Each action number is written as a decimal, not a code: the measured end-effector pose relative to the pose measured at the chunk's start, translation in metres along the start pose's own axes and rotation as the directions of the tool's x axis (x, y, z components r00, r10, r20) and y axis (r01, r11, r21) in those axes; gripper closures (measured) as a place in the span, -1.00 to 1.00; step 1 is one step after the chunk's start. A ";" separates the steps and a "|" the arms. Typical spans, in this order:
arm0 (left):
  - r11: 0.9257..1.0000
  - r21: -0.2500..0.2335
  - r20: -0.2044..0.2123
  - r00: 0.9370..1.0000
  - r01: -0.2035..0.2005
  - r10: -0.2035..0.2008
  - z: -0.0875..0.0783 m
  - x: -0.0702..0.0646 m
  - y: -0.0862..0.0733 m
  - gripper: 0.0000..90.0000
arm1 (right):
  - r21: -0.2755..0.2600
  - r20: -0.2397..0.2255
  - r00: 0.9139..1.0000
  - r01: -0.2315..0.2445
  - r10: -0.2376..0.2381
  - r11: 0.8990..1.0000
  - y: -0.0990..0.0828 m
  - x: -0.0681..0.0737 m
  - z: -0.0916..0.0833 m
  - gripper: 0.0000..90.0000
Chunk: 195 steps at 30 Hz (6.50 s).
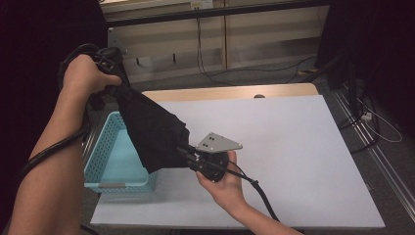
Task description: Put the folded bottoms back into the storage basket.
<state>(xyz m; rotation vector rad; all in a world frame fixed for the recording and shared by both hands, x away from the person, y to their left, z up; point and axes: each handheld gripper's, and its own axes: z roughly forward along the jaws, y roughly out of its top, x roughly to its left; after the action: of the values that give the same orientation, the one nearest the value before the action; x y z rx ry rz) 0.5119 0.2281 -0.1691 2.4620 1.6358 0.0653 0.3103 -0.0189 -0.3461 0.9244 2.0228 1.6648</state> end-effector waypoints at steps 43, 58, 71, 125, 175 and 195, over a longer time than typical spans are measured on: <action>0.992 0.053 -0.131 0.986 0.112 -0.104 0.008 0.062 -0.029 0.85 | 0.028 -0.112 0.993 0.034 -0.031 0.999 -0.002 0.048 0.062 0.79; 0.985 -0.172 -0.231 0.971 0.016 -0.056 0.053 0.092 -0.027 -0.20 | 0.091 -0.074 0.993 0.097 -0.090 0.991 -0.009 0.048 0.102 -0.10; 0.977 -0.214 -0.123 0.992 -0.014 -0.013 0.090 0.079 -0.046 -0.50 | 0.140 -0.048 0.998 0.058 -0.052 0.988 -0.023 -0.006 0.051 -0.44; 0.988 -0.146 0.001 0.999 -0.040 0.041 0.224 0.078 -0.115 1.00 | 0.239 0.060 0.997 0.031 -0.046 0.970 -0.079 -0.087 -0.023 -0.57; 0.941 -0.337 0.068 0.997 -0.016 0.042 0.174 0.059 -0.105 -0.14 | 0.245 0.122 0.992 0.015 -0.046 0.969 -0.082 -0.112 -0.061 -0.59; 0.904 -0.393 0.136 0.961 -0.171 0.241 0.161 -0.016 -0.085 -0.39 | 0.263 0.167 0.985 -0.006 -0.040 0.965 -0.091 -0.130 -0.089 -0.59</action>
<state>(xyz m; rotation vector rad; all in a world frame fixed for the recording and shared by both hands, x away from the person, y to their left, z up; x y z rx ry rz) 0.4502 0.2247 -0.3408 2.2548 1.1558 0.1644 0.3237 -0.1806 -0.4292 1.0932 2.1572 1.2784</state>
